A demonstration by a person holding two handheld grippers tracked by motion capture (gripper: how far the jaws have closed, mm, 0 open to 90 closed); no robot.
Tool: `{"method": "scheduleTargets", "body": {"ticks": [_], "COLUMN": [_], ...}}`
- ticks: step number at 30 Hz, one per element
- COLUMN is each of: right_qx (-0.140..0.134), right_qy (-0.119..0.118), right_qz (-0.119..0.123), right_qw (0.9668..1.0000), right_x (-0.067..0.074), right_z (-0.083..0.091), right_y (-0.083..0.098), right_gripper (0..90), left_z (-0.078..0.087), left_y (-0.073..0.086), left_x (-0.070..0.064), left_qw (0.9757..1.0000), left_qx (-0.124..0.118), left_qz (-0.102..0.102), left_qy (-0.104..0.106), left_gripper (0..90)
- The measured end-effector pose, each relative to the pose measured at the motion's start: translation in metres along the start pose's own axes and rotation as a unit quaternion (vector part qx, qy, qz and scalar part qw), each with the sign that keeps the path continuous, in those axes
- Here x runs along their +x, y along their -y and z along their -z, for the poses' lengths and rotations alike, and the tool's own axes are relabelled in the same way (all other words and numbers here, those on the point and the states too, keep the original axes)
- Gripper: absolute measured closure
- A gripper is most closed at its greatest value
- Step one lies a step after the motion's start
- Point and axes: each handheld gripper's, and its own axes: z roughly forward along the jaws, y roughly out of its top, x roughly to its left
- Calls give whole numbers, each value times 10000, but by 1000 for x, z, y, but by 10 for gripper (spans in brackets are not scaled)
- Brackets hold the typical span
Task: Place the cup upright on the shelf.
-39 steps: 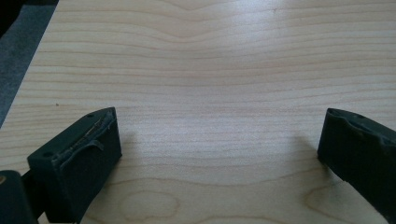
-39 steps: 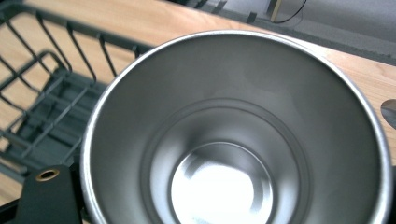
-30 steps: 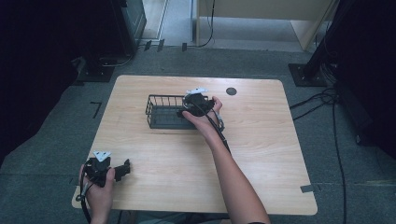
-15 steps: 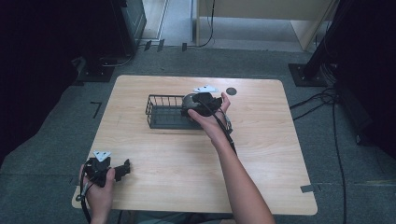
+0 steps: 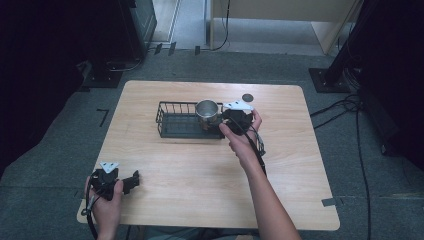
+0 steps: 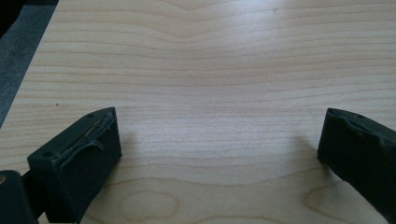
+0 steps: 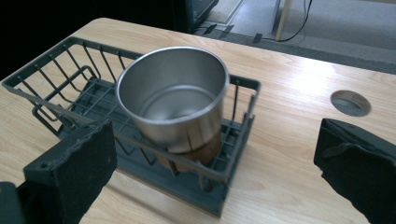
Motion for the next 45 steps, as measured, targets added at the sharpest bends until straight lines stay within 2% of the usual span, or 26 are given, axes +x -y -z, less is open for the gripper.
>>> {"method": "scheduleTargets", "body": {"ticks": [10,23,31,32,45], "right_qx": [19,23,81,104,276], "right_qy": [170,484,670,736,1103], "right_qz": [-45,-216,-305,-358,-710], "right_qw": [9998,9986,9973,9966,9910], "right_x": [-20,-58,-78,-86,-128], "right_z": [24,61,77,82,110], "right_y": [29,64,84,92,135], "right_gripper": [0,0,0,0,0], "left_z": [0,0,0,0,0], "left_y": [0,0,0,0,0], "left_x": [0,0,0,0,0], "left_qw": [10000,10000,10000,10000,10000], "left_qx": [9,11,11,11,11], "left_qz": [-17,-16,-17,-16,-17], "left_qy": [-4,-1,0,-1,-1], "left_gripper": [0,0,0,0,0]}}
